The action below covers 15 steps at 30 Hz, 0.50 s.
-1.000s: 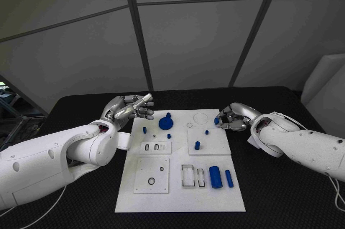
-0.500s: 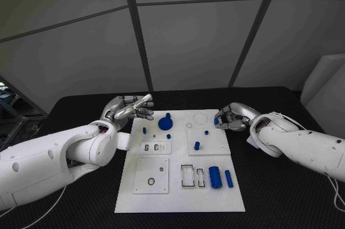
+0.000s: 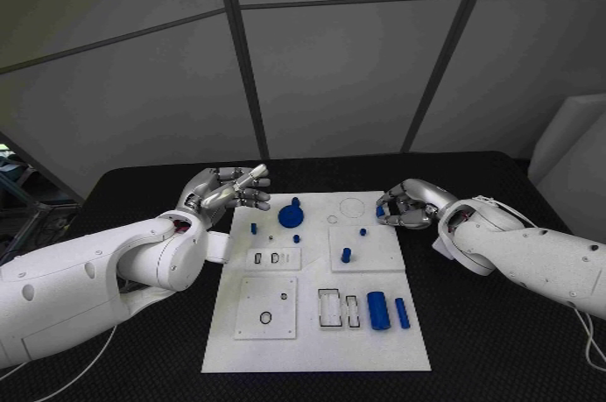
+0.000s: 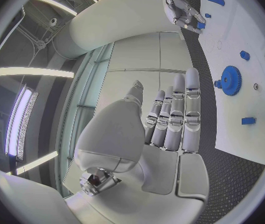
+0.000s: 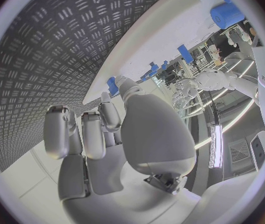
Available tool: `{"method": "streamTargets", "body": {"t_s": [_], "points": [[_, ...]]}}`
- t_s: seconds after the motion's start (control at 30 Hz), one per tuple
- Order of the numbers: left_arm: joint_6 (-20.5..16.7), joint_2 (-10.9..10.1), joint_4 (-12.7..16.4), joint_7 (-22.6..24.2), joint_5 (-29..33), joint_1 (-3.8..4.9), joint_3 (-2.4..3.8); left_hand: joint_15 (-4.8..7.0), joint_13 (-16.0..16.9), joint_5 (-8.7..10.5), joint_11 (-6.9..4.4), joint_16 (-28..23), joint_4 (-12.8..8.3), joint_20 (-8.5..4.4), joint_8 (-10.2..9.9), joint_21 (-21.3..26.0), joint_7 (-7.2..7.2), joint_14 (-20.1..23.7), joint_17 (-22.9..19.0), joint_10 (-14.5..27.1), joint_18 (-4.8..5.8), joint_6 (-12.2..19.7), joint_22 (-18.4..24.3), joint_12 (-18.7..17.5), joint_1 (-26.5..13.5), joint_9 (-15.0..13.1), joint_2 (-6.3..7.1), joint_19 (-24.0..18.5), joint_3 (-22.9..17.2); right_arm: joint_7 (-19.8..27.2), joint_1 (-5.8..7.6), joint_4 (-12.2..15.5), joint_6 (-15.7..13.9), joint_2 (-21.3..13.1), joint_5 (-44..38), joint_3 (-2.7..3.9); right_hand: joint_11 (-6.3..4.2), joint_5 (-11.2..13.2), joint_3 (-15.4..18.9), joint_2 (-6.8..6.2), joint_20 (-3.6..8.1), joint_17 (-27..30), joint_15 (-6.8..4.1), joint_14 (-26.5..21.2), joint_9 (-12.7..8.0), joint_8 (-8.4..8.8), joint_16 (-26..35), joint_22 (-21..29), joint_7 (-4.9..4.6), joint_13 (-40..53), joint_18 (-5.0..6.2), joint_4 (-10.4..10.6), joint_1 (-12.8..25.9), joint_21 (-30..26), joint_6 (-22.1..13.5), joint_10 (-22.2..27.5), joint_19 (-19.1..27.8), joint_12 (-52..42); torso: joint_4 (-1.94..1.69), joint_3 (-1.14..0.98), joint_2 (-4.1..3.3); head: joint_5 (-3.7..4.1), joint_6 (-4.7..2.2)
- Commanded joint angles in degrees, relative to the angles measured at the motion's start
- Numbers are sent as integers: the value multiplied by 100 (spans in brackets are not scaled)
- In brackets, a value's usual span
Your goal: Assemble the parts on the task board
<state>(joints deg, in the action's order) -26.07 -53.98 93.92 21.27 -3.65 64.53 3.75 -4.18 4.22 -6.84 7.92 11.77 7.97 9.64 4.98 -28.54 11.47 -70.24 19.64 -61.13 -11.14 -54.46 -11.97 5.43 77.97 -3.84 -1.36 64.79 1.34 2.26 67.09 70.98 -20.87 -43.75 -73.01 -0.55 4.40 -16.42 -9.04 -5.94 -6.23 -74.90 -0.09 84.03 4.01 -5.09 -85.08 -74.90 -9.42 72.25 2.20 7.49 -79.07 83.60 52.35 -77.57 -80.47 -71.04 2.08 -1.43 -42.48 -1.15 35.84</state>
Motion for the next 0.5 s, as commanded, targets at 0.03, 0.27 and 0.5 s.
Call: {"method": "streamTargets", "body": {"t_s": [0.03, 0.27, 0.5], "points": [[64, 2, 0, 19, -18, 5, 3, 3, -6, -26, 23, -32, -29, -11, -20, -23, 17, -18, 8, -27, 70, -26, 7, -25, 31, 2, -34, 22, 7, 88, 9, 3, -52, 2, 35, 2, -24, 23, 34, 47, -24, -646, 12, 406, 41, -111, -9, -288, 18, 47, 71, -4, -26, -4, 161, -58, -15, -78, 1, -1, -1, 2, 6], [65, 6, -3, 10, -18, 5, 3, 1, -6, -26, 25, -39, -31, -10, -26, -23, 21, -17, 18, -26, 70, -25, 9, -31, 30, 2, -39, 20, 7, 159, 9, 6, 1, 2, 70, 2, -74, 39, -3, 127, 6, -666, -28, 411, 84, -278, -19, -313, 76, 128, 67, -33, -84, 7, 404, -125, -33, -171, -1, -2, -2, -2, 12], [59, 5, -5, 5, -18, 5, 3, 1, -6, -26, 25, -39, -31, -10, -26, -23, 21, -17, 18, -26, 70, -25, 9, -31, 30, 2, -39, 20, 7, 177, 9, 7, 12, -7, 78, 2, -123, 61, -54, 193, 39, -686, -67, 416, 107, -379, -28, -344, 134, 173, 60, -65, -133, 22, 586, -164, -56, -219, -1, -1, -2, 1, 15]]}}
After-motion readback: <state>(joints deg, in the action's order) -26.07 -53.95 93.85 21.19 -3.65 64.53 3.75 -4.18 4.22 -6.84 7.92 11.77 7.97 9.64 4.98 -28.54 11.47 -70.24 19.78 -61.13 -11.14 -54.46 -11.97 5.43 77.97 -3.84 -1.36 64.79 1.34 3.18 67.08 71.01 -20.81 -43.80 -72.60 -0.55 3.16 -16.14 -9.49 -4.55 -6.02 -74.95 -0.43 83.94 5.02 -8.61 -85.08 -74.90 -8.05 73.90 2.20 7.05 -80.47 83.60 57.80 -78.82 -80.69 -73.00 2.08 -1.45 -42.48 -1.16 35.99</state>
